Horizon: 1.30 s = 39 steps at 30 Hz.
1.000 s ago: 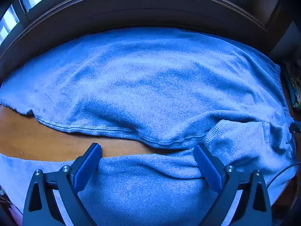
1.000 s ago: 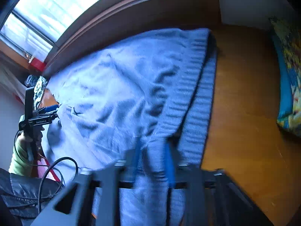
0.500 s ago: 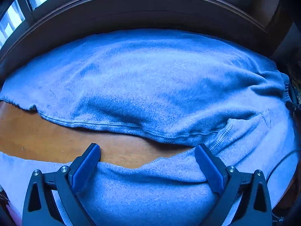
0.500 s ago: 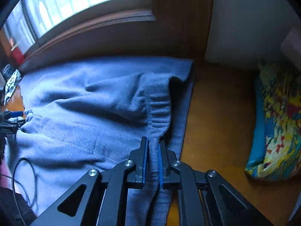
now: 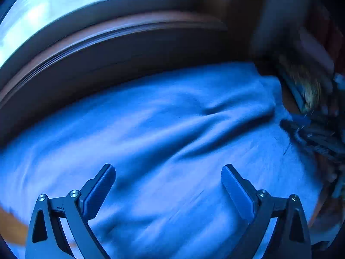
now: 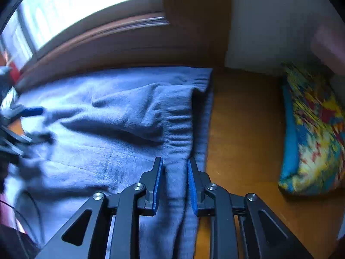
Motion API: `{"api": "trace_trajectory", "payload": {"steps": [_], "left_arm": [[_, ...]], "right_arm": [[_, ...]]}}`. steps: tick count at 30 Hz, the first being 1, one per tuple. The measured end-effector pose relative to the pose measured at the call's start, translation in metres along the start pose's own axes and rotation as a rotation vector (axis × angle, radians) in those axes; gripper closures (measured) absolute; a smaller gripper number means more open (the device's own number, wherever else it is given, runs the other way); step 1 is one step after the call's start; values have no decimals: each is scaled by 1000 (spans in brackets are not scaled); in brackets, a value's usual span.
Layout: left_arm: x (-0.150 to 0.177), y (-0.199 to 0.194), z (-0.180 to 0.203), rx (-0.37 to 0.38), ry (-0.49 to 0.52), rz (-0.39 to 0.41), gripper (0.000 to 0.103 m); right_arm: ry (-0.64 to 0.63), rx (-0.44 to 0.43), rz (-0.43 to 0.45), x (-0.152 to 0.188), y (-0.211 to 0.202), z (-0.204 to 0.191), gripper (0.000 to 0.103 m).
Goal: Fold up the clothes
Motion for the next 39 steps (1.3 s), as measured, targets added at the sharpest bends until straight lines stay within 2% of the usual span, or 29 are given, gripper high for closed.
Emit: {"api": "trace_trajectory", "payload": {"steps": [3, 4, 6, 10, 15, 18, 21, 27, 29, 32, 35, 36, 38, 39], "left_arm": [[-20, 24, 22, -49, 124, -29, 3], [-25, 29, 25, -63, 148, -31, 3], [-34, 32, 26, -68, 155, -32, 3], [-40, 33, 29, -21, 130, -51, 3], [-34, 32, 37, -35, 197, -25, 0], [-34, 33, 31, 20, 142, -56, 0], [-25, 27, 28, 17, 123, -36, 0], [27, -3, 47, 35, 141, -11, 0], [41, -12, 50, 43, 137, -17, 3], [53, -28, 51, 83, 113, -12, 3], [61, -41, 53, 123, 95, 9, 3], [63, -42, 54, 135, 90, 12, 3], [63, -19, 62, 142, 72, 13, 4], [60, -7, 74, 152, 59, 17, 4]], "right_arm": [[60, -44, 35, 18, -31, 15, 56], [74, -62, 41, 28, -42, 20, 55], [88, -95, 19, 49, -49, 17, 55], [44, -133, -39, 85, -61, 3, 55], [-98, -114, -86, 119, -53, -41, 55], [-159, -78, -112, 125, -45, -56, 56], [-202, -91, -173, 142, -51, -67, 56], [-347, -120, -344, 190, -73, -90, 58], [-325, -156, -316, 178, -88, -87, 59], [-196, -219, -144, 118, -114, -68, 59], [-44, -277, -32, 47, -98, -39, 59], [-14, -293, -24, 31, -87, -33, 59], [51, -326, -62, 5, -54, -22, 59], [84, -343, -85, -8, -36, -17, 63]]}}
Point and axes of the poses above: each gripper's, at about its wrist camera, not at the fingertips, and y roughly the way its jaws point, z to its right, x to its underside, the point moved 9 cm from there along y, roughly the way its jaws point, and after that the axes turned 3 degrees about -z, right-handed, at the moved point
